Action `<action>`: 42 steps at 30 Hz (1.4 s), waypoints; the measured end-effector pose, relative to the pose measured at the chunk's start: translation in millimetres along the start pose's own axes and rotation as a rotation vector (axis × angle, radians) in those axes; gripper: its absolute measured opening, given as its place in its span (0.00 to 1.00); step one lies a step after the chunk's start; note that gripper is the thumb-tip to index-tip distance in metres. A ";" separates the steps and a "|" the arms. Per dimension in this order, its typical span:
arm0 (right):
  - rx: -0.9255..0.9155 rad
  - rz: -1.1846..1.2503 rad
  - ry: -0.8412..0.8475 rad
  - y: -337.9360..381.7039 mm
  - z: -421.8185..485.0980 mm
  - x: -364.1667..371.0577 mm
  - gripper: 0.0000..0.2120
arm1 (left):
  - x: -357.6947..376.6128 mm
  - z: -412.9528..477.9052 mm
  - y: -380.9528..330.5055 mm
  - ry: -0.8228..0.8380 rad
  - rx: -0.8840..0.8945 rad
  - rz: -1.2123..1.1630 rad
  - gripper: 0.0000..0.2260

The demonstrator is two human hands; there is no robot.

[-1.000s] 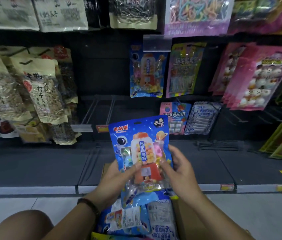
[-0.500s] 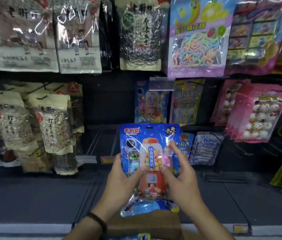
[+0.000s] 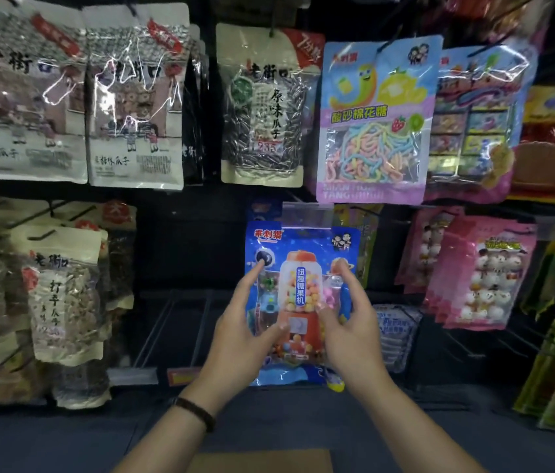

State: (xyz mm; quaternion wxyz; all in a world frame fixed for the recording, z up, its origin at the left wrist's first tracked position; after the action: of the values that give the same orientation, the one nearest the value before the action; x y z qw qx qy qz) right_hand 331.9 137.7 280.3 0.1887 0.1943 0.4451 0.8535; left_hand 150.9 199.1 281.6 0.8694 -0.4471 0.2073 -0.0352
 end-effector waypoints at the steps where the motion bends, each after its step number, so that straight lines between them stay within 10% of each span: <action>1: -0.014 -0.021 0.009 1.3 3.7 1.6 0.29 | -0.8 3.7 -1.4 -0.005 0.013 0.003 0.39; 15: 0.026 -0.171 0.025 -13.9 39.9 0.4 0.28 | 7.2 33.8 29.8 0.002 -0.058 -0.040 0.39; 25: 0.196 -0.274 0.063 -49.8 104.6 26.2 0.32 | 19.6 43.2 98.0 0.048 -0.169 0.422 0.45; 42: 0.248 -0.508 0.132 -53.1 91.1 14.9 0.36 | 12.7 -7.6 100.0 0.395 -0.065 0.800 0.26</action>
State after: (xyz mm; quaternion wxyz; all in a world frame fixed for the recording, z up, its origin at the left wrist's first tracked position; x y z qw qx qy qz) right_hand 372.6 235.8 286.6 0.3418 0.0424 0.5919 0.7287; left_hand 147.1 250.0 194.3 0.7438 -0.3435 0.5270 0.2257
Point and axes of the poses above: each hand's wrist, its own z-axis towards the middle knuckle, its own x-axis out of the palm, y = z × x, the point moved 9 cm from there along z, towards the middle knuckle, and after that the axes turned 14 degrees about z, right-handed, at the moved point
